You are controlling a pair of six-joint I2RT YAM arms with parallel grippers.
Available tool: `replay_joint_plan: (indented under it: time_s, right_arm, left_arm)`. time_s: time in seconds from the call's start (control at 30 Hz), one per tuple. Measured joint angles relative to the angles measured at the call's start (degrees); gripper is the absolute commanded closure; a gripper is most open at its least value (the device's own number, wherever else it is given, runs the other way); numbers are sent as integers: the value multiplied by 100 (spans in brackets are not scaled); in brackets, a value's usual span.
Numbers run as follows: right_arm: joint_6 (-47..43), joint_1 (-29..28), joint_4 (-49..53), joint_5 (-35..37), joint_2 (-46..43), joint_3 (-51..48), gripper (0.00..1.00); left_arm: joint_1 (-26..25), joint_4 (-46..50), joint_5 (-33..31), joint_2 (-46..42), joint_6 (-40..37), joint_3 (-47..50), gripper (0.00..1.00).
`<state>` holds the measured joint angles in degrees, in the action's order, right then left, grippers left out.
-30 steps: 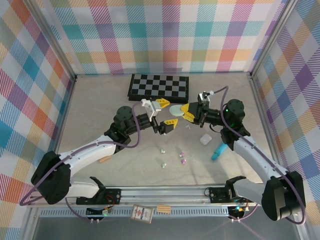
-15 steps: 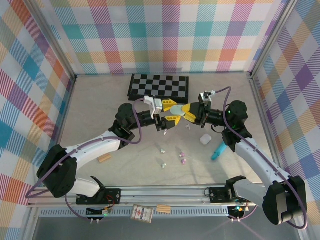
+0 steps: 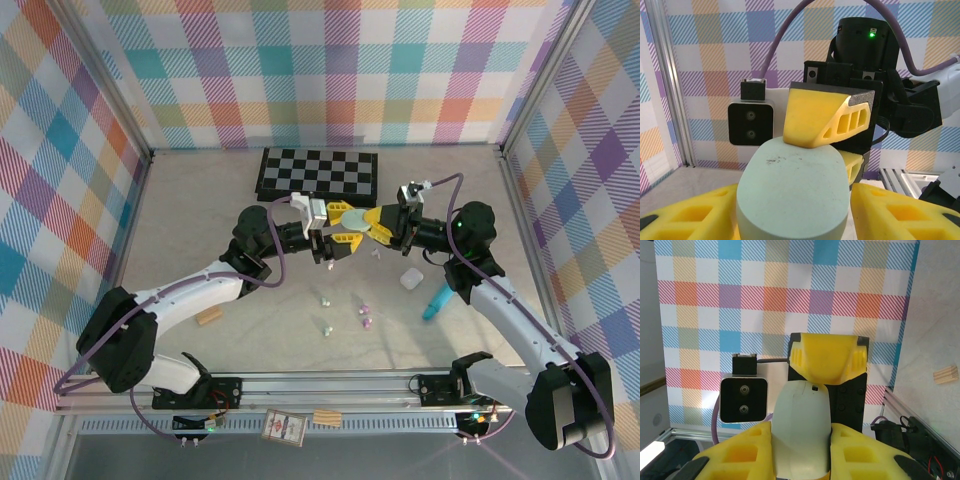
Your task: Insert the wireless bluetooth earbuds into the charging case
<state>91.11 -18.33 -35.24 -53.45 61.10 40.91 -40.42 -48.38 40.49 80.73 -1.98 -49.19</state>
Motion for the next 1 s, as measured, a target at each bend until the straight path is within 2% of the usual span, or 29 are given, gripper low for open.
replay_joint_plan:
  time_s: [0.13, 0.23, 0.6, 0.7, 0.83, 1.0]
  right_arm:
    - [17, 0, -111, -2, -15, 0, 90]
    - [15, 0, -118, 0, -39, 0, 90]
    - [15, 0, -118, 0, -63, 2, 89]
    - [15, 0, -116, 0, -68, 2, 88]
    - [13, 0, -114, 2, -70, 2, 88]
    - [11, 0, -116, 2, -74, 2, 88]
  left_arm:
    - [0, 4, 42, 48, -15, -22, 44]
    - [0, 4, 57, 55, -15, -26, 50]
    - [0, 24, 105, 57, -13, -120, 59]
    - [0, 28, 105, 55, -17, -120, 58]
    - [0, 17, 101, 55, -44, -120, 48]
    - [0, 9, 101, 55, -37, -120, 49]
